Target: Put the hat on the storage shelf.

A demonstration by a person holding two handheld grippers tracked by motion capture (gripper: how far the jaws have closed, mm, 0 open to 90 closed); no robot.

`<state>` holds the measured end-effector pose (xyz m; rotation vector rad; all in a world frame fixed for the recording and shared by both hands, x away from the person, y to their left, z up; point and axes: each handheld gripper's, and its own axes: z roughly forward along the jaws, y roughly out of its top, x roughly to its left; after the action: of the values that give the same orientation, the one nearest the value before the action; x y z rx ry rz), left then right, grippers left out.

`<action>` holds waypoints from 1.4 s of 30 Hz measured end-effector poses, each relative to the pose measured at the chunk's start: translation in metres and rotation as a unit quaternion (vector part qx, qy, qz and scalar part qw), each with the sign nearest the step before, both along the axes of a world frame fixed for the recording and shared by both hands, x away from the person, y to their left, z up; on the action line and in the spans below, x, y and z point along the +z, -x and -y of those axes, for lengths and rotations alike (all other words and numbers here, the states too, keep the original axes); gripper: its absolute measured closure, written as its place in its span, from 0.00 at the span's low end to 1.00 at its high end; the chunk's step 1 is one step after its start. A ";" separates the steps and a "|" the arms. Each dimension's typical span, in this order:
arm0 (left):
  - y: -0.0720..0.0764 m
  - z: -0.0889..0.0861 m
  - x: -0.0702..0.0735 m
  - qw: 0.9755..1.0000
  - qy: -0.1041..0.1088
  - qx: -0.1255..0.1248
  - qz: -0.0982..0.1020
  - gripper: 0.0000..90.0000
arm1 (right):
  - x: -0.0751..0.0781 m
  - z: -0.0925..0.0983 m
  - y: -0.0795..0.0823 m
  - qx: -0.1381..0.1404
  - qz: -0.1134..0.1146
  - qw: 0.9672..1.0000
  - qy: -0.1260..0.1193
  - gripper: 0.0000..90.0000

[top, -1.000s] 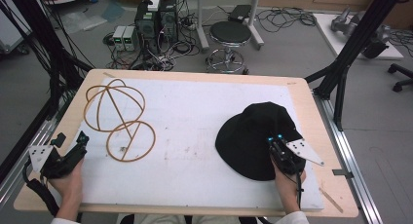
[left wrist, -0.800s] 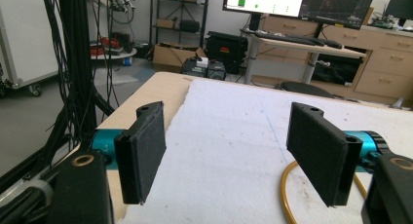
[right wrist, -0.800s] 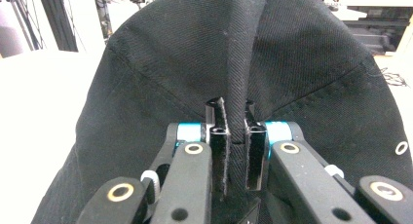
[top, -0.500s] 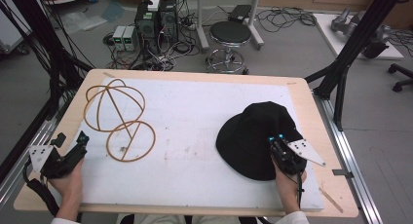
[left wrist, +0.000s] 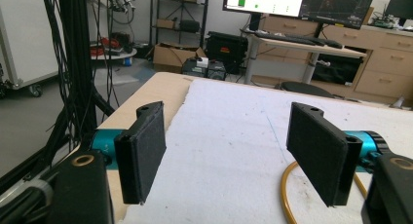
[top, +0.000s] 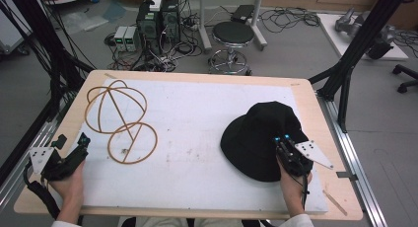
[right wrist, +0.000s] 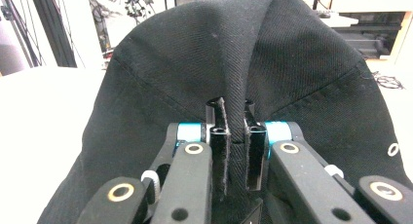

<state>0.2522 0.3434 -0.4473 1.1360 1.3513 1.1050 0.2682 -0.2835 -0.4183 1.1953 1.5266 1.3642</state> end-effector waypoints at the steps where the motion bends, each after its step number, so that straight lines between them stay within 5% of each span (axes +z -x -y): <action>1: 0.000 0.000 0.000 1.000 0.001 0.000 0.001 0.34 | 0.000 0.000 0.000 -0.001 0.001 1.000 -0.001 0.95; 20: 0.000 0.002 0.000 1.000 -0.002 -0.001 0.001 0.34 | 0.013 -0.006 0.004 0.007 0.034 0.999 -0.028 0.95; 42: -0.003 0.007 0.001 1.000 -0.008 -0.008 0.002 0.34 | 0.040 -0.012 0.007 0.025 0.087 0.994 -0.059 0.95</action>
<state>0.2552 0.3363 -0.4464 1.1538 1.3297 1.1070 0.2611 -0.2718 -0.3785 1.0843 1.3781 1.5667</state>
